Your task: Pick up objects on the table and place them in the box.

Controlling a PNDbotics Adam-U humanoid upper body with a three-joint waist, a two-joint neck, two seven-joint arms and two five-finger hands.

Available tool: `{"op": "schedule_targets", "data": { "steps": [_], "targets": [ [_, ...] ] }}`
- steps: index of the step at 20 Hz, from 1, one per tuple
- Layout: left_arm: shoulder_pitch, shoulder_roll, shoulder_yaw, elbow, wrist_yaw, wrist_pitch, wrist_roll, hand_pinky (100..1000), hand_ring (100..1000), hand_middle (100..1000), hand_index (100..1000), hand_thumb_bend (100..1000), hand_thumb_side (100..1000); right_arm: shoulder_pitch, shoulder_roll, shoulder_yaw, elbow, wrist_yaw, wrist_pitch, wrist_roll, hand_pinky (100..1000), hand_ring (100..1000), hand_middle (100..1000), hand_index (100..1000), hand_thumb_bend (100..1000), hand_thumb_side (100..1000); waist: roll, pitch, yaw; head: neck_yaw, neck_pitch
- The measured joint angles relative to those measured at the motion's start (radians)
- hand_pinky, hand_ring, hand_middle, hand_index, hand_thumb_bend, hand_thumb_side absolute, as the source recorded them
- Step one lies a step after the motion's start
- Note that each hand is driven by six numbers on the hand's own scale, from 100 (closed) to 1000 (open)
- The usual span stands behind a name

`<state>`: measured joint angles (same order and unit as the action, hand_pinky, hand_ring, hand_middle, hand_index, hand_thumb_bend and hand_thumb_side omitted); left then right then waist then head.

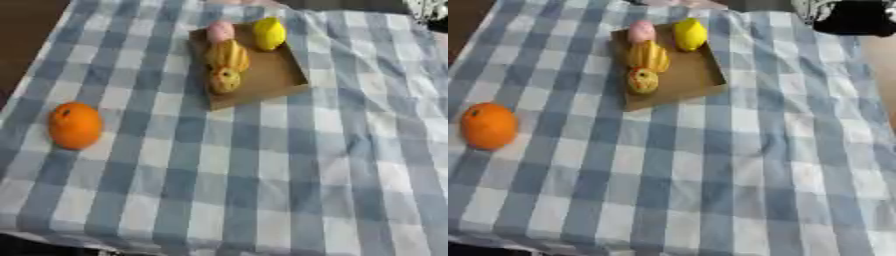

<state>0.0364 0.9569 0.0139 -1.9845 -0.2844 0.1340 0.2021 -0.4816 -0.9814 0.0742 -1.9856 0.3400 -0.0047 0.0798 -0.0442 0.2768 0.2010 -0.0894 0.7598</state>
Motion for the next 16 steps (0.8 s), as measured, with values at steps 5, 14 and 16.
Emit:
{"op": "schedule_targets", "data": {
  "steps": [5,14,16],
  "targets": [
    [-0.002,0.060,-0.025,0.000,-0.044,0.034,-0.214,919,890,810,924,668,403,0.002,0.000,0.000,0.000,0.001,0.003,-0.008,761,772,772,854,100,165,0.001,-0.001,0.004,0.000,0.005],
    [-0.044,0.094,-0.057,0.000,-0.090,0.058,-0.371,923,888,812,930,641,364,0.000,0.007,0.007,0.000,0.002,0.015,-0.008,760,765,765,853,100,173,0.001,0.003,0.004,0.011,0.005],
    [-0.051,0.100,-0.065,0.000,-0.090,0.058,-0.383,919,886,812,936,633,371,-0.002,0.011,0.008,0.000,0.002,0.017,-0.006,760,764,764,852,100,175,0.001,0.004,0.003,0.016,0.005]
  ]
}}
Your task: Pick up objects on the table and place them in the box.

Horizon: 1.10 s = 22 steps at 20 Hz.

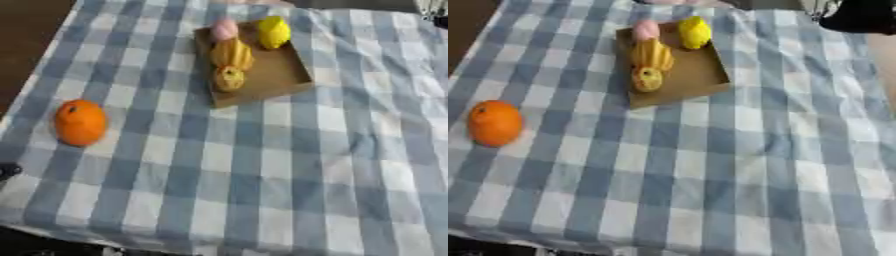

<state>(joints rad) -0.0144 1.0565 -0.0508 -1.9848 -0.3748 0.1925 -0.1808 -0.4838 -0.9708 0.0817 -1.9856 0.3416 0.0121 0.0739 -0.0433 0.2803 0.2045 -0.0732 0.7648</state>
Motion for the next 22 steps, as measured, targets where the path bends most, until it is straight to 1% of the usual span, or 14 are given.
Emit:
{"op": "schedule_targets", "data": {
  "steps": [3,5,8,10,13,16,19,22],
  "targets": [
    [-0.017,0.000,-0.006,0.000,0.007,0.000,-0.005,913,883,810,936,599,372,-0.001,0.008,0.003,0.000,0.000,0.002,0.002,759,763,763,851,100,177,-0.001,0.000,-0.001,0.003,0.000],
    [-0.035,0.001,-0.012,0.000,0.015,0.001,-0.004,912,882,810,934,592,369,-0.003,0.010,0.006,0.000,0.000,0.003,0.003,759,762,762,851,100,177,-0.002,0.000,-0.003,0.005,0.000],
    [-0.083,0.014,-0.030,0.000,0.030,0.004,-0.009,915,884,814,934,578,365,-0.008,0.017,0.006,0.000,0.000,0.006,0.006,758,760,759,848,100,178,-0.002,0.000,-0.006,0.009,0.000],
    [-0.131,0.030,-0.048,0.000,0.042,0.003,-0.024,916,886,817,933,579,366,-0.009,0.019,0.008,0.000,0.000,0.006,0.006,758,758,758,847,100,179,-0.003,-0.001,-0.008,0.011,0.000],
    [-0.209,0.051,-0.084,0.000,0.063,0.001,-0.066,918,888,818,933,587,367,-0.014,0.025,0.012,0.000,-0.001,0.008,0.008,757,757,757,846,100,179,-0.002,-0.003,-0.015,0.013,0.000],
    [-0.271,0.062,-0.119,0.000,0.082,0.005,-0.117,917,888,818,932,595,370,-0.022,0.027,0.014,0.000,-0.002,0.010,0.010,756,756,756,845,100,181,-0.002,-0.003,-0.022,0.000,0.000],
    [-0.315,0.062,-0.146,0.000,0.097,0.014,-0.162,917,889,817,928,618,379,-0.030,0.034,0.018,0.000,-0.004,0.012,0.012,756,754,755,844,100,184,-0.002,-0.004,-0.030,-0.011,0.000],
    [-0.342,0.062,-0.167,-0.001,0.110,0.027,-0.202,917,888,812,907,634,377,-0.035,0.038,0.018,0.000,-0.010,0.015,0.014,755,752,753,843,100,188,-0.001,-0.003,-0.036,-0.012,0.000]
  ]
}}
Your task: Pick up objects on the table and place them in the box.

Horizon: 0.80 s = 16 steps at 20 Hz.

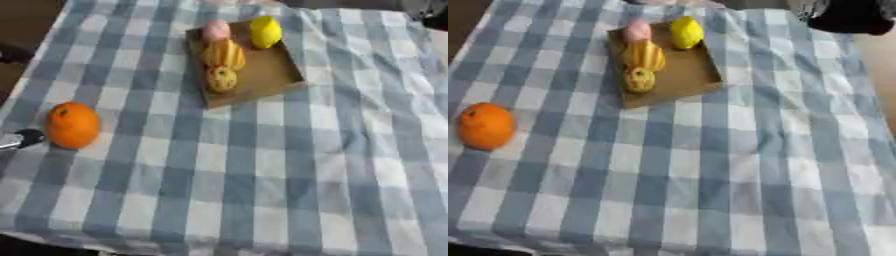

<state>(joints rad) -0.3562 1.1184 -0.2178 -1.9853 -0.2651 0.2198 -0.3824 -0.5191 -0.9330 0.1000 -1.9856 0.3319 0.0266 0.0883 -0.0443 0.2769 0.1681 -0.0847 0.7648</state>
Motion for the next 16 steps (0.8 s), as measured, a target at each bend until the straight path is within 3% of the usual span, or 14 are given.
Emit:
{"op": "schedule_targets", "data": {
  "steps": [16],
  "targets": [
    [-0.098,-0.035,-0.095,0.021,-0.037,0.108,-0.174,914,880,795,908,654,370,-0.009,0.014,0.000,0.000,-0.019,0.017,-0.008,751,744,746,838,100,214,0.007,0.000,-0.020,0.027,0.000]
  ]
}}
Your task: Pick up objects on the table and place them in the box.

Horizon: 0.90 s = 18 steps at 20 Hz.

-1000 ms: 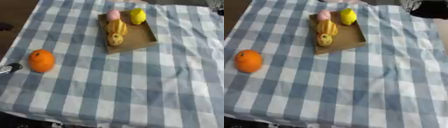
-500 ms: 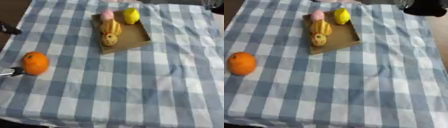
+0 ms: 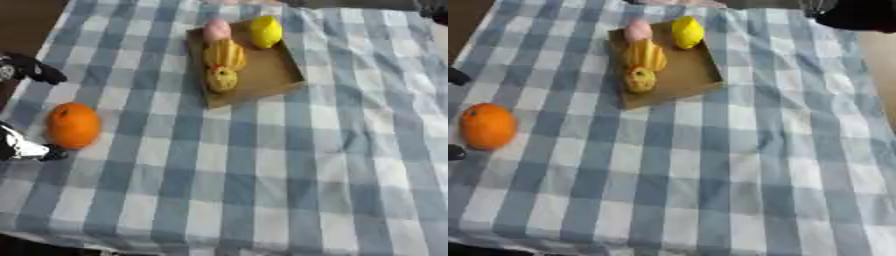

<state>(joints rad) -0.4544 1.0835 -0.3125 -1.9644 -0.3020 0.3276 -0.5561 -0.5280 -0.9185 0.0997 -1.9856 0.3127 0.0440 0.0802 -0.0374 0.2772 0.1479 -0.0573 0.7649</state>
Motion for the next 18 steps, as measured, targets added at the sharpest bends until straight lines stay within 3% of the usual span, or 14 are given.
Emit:
{"op": "schedule_targets", "data": {
  "steps": [6,12,18],
  "targets": [
    [-0.058,-0.049,-0.037,0.108,-0.036,-0.004,-0.020,904,872,790,906,574,369,0.000,0.008,0.000,0.000,-0.004,0.005,0.001,749,741,745,837,100,227,0.002,0.001,-0.006,0.006,0.000],
    [-0.085,-0.084,-0.060,0.209,-0.077,-0.022,-0.017,885,848,779,875,399,331,0.000,0.013,0.000,0.000,-0.008,0.010,-0.003,750,742,745,837,100,229,0.002,0.007,-0.011,0.008,0.000],
    [-0.099,-0.105,-0.070,0.271,-0.111,-0.045,-0.033,879,840,776,853,373,315,0.000,0.017,0.000,0.000,-0.012,0.011,-0.008,749,741,745,837,100,235,0.002,0.011,-0.013,0.009,0.000]
  ]
}}
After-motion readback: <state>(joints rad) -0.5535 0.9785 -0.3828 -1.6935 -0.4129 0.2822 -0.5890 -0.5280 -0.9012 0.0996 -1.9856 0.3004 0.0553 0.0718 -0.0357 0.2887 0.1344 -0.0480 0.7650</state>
